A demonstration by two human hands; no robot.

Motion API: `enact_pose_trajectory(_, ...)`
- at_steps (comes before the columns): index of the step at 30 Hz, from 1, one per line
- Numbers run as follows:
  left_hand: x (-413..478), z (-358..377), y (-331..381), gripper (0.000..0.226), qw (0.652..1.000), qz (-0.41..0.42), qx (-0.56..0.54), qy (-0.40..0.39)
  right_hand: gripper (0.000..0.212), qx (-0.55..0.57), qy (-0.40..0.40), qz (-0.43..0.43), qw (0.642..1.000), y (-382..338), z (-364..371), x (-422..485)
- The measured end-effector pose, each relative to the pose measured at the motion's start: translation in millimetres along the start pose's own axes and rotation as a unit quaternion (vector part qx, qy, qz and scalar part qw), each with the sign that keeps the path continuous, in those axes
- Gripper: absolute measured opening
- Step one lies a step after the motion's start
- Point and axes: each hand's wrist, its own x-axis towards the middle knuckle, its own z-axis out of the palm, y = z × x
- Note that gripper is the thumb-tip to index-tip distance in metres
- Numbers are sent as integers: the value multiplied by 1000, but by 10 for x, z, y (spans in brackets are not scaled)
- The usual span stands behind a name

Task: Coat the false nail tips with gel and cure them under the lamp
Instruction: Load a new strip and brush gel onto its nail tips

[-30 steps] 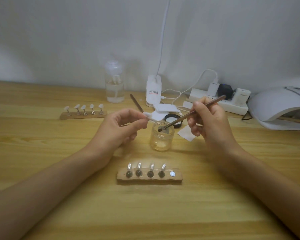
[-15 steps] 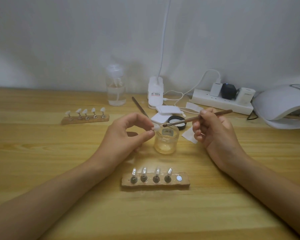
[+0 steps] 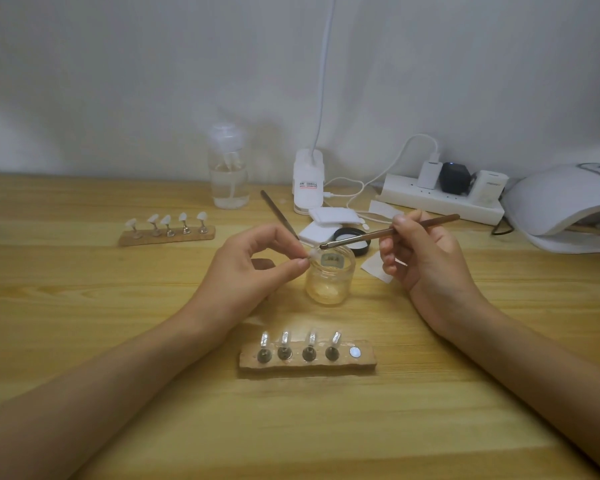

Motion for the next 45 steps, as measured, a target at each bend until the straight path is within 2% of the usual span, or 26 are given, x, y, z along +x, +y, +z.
enact_pose_trajectory(4, 1, 10, 11, 12, 1000, 5, 5, 1, 16, -12, -35, -15, 999, -3, 15, -10)
enact_pose_trajectory(8, -4, 8, 7, 11, 1000, 2, -5, -2, 21, -8, -2, -8, 1000, 10, 3, 0)
enact_pose_trajectory(13, -7, 3, 2, 10, 1000, 0, -3, -4, 18, -11, -34, -22, 999, 4, 11, -17)
enact_pose_trajectory(17, -3, 12, 12, 12, 1000, 3, 2, -5, 21, -8, 1, -13, 1000, 11, -6, -4)
enact_pose_trajectory(21, -10, 12, 24, 10, 1000, -2, 0, -5, 19, -23, -38, -30, 999, 0, 6, -24)
enact_pose_trajectory(25, -18, 5, 29, 9, 1000, -9, -10, -5, 20, -23, -2, -16, 1000, 4, 2, -16)
enact_pose_trajectory(29, -20, 12, 38, 12, 1000, -11, -2, -5, 19, -23, -36, -23, 999, -5, 12, -31)
enact_pose_trajectory(33, -20, 10, 30, 18, 1000, -21, 7, -2, 20, -21, 0, -8, 1000, 1, 11, -21)
enact_pose_trajectory(37, -18, 8, 32, 16, 999, -41, 9, -1, 17, -18, -37, -21, 999, -14, 12, -37)
enact_pose_trajectory(42, -22, 11, 47, 12, 998, -61, 7, -1, 20, -18, -8, -13, 1000, -1, 12, -27)
enact_pose_trajectory(45, -23, 12, 48, 12, 998, -66, 6, -1, 16, -15, -39, -28, 999, -14, 18, -37)
